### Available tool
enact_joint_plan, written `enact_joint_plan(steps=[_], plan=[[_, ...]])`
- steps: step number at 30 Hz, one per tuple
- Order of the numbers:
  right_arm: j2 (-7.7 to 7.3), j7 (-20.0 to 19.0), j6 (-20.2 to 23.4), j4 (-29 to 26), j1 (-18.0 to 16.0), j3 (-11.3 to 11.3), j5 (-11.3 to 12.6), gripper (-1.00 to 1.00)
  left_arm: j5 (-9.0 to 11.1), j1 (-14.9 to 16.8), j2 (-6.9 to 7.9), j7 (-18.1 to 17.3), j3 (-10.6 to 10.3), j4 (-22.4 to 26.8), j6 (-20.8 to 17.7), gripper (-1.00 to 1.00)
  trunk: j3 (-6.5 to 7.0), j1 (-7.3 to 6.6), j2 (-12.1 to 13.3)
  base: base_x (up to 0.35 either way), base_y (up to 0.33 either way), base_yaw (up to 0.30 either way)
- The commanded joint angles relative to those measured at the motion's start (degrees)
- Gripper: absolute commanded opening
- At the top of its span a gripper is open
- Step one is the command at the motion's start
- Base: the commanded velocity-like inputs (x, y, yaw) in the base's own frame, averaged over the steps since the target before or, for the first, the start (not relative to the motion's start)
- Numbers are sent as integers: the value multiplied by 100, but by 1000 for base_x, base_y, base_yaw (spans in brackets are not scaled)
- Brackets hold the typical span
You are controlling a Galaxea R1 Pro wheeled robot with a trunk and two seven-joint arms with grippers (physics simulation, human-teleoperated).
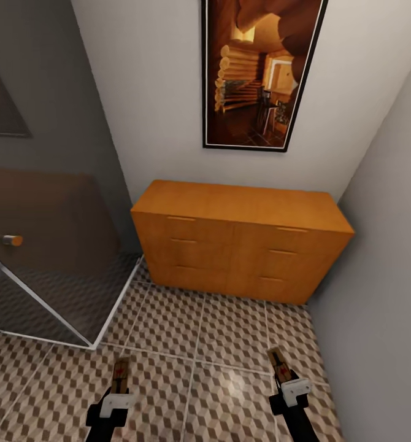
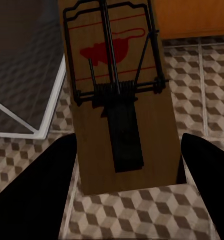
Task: Take the four mousetraps from the cabinet in the bathroom and place them on the bathroom floor. Make sure all four end up on the same floor surface, and ensure that at least two of them are either under or directly next to the same bathroom sink.
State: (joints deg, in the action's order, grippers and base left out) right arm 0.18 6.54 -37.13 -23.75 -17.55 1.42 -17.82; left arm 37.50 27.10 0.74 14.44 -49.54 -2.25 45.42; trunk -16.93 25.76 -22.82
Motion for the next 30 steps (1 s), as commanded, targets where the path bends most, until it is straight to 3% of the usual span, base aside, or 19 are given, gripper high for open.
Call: enact_joint_plan(steps=[1, 30], plan=[[1, 23, -13, 2, -3, 16, -55, -100, -15, 6, -4, 50, -47, -13, 11, -100, -9, 3, -10, 0, 0, 230], [5, 23, -13, 11, -3, 16, -55, -100, -15, 4, -13, 51, -47, -13, 11, -100, -9, 3, -10, 0, 0, 222]])
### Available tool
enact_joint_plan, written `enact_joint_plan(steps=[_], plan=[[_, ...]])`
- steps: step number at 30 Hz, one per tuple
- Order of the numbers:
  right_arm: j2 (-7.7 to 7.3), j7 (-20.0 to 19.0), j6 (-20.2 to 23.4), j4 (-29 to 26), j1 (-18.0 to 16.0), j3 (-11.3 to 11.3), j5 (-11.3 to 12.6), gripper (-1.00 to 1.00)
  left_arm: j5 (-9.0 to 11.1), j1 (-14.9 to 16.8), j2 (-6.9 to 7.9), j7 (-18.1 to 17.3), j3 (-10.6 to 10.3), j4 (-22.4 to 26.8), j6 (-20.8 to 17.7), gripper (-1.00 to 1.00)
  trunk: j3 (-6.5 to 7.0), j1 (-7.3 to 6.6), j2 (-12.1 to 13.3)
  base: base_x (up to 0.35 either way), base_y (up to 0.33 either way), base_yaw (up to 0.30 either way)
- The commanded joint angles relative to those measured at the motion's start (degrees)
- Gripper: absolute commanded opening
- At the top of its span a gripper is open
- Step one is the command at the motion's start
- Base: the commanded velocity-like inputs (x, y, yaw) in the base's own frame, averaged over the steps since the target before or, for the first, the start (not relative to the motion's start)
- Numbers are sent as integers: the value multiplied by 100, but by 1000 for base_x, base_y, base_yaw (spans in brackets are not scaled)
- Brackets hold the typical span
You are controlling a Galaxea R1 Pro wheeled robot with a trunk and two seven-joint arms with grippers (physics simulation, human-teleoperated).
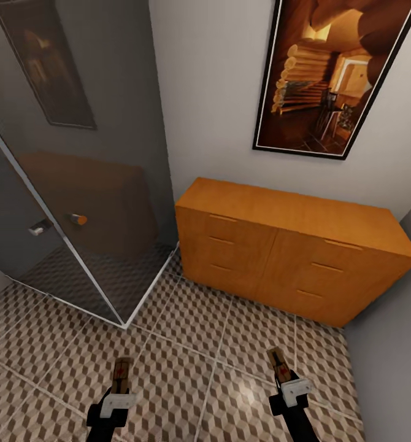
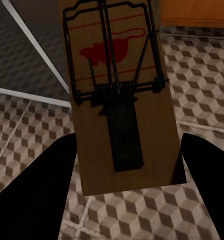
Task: Take the four mousetraps from the cabinet in the bathroom and place them on the bathroom floor. Make sure all four end up on the same floor surface, and ensure that at least two of them are either under or directly next to the same bathroom sink.
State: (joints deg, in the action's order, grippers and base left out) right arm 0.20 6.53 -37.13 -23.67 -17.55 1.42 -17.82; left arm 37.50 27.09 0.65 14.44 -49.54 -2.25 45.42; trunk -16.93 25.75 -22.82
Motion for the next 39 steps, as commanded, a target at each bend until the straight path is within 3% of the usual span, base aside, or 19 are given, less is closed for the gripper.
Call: enact_joint_plan(steps=[1, 39], plan=[[2, 24, -13, 2, -3, 16, -55, -100, -14, 6, -4, 50, -47, -12, 11, -100, -9, 3, -10, 0, 0, 221], [5, 24, -13, 6, -3, 16, -55, -100, -14, -1, -7, 33, -50, -12, 11, -100, -9, 3, -10, 0, 0, 221]])
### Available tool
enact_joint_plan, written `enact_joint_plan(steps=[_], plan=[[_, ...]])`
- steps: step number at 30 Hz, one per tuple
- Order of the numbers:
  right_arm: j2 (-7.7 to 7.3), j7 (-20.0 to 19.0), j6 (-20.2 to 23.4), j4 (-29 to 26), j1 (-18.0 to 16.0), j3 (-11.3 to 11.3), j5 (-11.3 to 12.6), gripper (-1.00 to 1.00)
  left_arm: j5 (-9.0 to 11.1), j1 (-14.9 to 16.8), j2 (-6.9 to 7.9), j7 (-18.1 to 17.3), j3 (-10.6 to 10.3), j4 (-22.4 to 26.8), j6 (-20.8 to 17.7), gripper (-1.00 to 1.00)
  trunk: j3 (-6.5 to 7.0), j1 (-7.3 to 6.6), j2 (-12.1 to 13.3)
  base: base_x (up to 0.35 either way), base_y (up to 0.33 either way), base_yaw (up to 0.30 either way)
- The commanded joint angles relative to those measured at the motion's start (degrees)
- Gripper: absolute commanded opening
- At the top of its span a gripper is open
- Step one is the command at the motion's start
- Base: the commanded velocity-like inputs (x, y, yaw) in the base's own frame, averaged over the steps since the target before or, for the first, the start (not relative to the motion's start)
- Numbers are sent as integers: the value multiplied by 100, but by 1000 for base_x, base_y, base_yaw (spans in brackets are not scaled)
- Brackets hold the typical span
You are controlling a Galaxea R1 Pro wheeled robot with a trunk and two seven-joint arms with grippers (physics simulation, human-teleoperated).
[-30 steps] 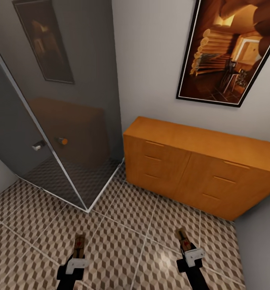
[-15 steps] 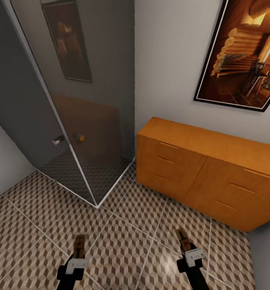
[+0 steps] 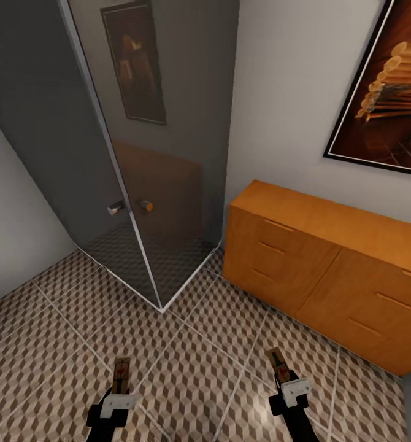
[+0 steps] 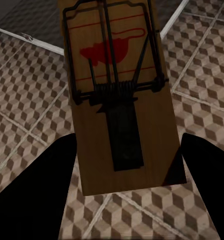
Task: Take the four mousetraps from the cabinet in the bathroom and place them on the bathroom floor. Make sure all four end up on the same floor surface, and ensure that at least two of them are either under or directly next to the same bathroom sink.
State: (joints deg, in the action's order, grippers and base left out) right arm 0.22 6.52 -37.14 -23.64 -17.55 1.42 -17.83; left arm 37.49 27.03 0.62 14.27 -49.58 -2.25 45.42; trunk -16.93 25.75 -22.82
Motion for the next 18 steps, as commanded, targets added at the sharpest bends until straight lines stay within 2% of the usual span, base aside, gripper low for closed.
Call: enact_joint_plan(steps=[1, 18], plan=[[3, 25, -13, 1, -3, 16, -54, -100, -14, 5, -7, 50, -45, -12, 11, -100, -9, 3, -10, 0, 0, 221], [3, 25, -13, 7, -3, 7, -59, -100, -14, 4, -44, 50, -43, -12, 11, -100, -9, 3, -10, 0, 0, 221]])
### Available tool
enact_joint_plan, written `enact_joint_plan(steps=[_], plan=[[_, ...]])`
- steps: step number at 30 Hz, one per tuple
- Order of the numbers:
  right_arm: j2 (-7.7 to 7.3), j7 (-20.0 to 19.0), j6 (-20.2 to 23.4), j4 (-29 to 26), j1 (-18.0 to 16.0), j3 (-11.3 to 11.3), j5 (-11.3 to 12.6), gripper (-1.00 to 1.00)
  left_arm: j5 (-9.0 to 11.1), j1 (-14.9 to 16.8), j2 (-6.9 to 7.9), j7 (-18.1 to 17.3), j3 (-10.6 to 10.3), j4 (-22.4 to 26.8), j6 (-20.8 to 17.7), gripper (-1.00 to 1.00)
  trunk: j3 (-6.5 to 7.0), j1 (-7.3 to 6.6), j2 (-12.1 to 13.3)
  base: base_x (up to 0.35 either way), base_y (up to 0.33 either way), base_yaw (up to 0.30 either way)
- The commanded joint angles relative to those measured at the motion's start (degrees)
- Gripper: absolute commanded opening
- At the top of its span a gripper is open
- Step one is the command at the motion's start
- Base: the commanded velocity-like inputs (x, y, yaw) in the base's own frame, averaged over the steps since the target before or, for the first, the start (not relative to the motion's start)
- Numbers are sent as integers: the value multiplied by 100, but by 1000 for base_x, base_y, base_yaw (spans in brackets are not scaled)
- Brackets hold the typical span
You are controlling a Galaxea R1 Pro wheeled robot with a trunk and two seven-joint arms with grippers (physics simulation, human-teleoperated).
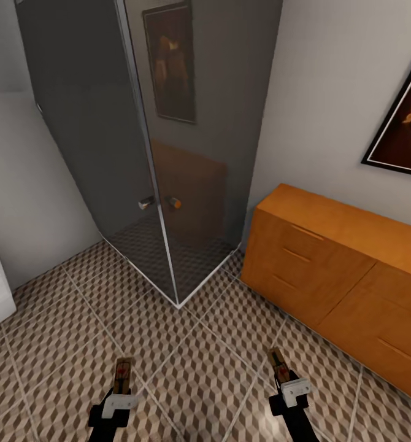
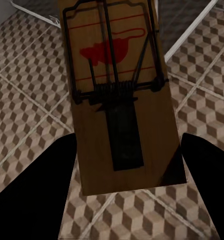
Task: Take the four mousetraps from the cabinet in the bathroom and place them on the bathroom floor. Make sure all four end up on the same floor surface, and ensure that at least two of them are either under or directly next to the same bathroom sink.
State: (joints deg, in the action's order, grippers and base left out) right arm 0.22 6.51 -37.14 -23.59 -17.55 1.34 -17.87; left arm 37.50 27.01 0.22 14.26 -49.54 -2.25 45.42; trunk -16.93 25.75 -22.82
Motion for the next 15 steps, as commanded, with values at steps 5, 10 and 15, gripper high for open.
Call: enact_joint_plan(steps=[5, 10, 15], plan=[[3, 26, -12, 4, -3, 15, -56, -100, -15, 6, -4, 50, -47, -12, 11, -100, -9, 3, -10, 0, 0, 221], [2, 26, -12, 4, -3, 7, -58, -100, -15, 6, -5, 50, -47, -12, 11, -100, -9, 3, -10, 0, 0, 221], [3, 26, -11, 4, -3, 6, -59, -100, -16, 6, -5, 50, -48, -12, 11, -100, -9, 3, -10, 0, 0, 220]])
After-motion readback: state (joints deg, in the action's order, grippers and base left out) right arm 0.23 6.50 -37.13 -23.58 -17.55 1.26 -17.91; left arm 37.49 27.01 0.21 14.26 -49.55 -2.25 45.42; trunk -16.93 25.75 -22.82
